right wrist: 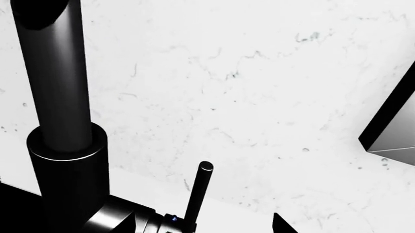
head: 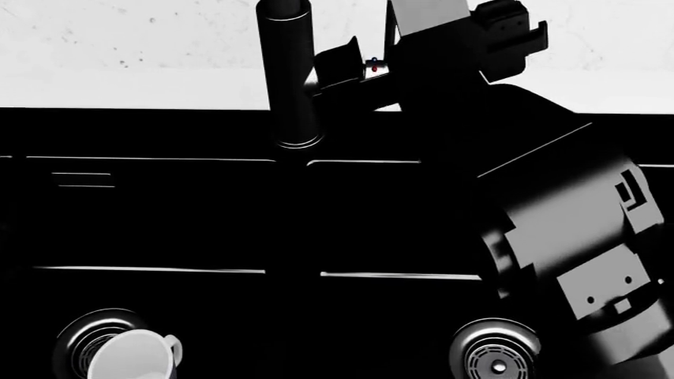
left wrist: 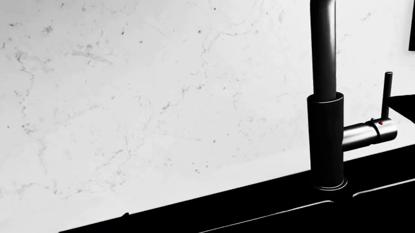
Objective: Turn on the sink faucet.
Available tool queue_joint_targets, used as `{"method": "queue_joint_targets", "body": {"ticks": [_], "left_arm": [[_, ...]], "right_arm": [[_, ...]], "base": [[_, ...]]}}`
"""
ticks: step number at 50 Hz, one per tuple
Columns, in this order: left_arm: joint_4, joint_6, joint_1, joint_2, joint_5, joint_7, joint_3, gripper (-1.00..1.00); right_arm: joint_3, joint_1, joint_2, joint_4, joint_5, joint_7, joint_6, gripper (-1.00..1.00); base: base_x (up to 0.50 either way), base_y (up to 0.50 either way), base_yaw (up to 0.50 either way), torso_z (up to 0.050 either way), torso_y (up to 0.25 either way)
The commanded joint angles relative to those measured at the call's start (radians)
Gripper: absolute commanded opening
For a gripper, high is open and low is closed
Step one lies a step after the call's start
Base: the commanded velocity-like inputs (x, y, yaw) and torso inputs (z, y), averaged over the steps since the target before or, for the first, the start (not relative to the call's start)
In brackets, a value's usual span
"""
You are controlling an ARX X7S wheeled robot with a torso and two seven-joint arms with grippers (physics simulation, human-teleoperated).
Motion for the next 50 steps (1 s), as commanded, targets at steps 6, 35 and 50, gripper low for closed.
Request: {"method": "queue_joint_targets", "body": {"ticks": [6, 35, 50], "left_arm": [[0.019, 0.017, 0.023, -0.008, -0.014, -0.001, -0.012, 1.0], [0.017, 0.053, 0.091, -0.008, 0.054, 0.043, 0.014, 1.0], [0.015, 0.064, 0.102, -0.008, 0.063, 0.045, 0.018, 1.0]], "right_arm": [[-0.012, 0.06, -0.037, 0.115, -0.03, -0.035, -0.048, 1.0], [0.052, 0.046, 0.026, 0.188, -0.031, -0.008, -0.108, 1.0], [0.152, -0.051, 0.11, 0.07, 0.041, 0.058, -0.097, 1.0]], "base": [[0.0, 0.0, 0.0, 0.0, 0.0], [0.0, 0.0, 0.0, 0.0, 0.0], [0.0, 0.0, 0.0, 0.0, 0.0]]}}
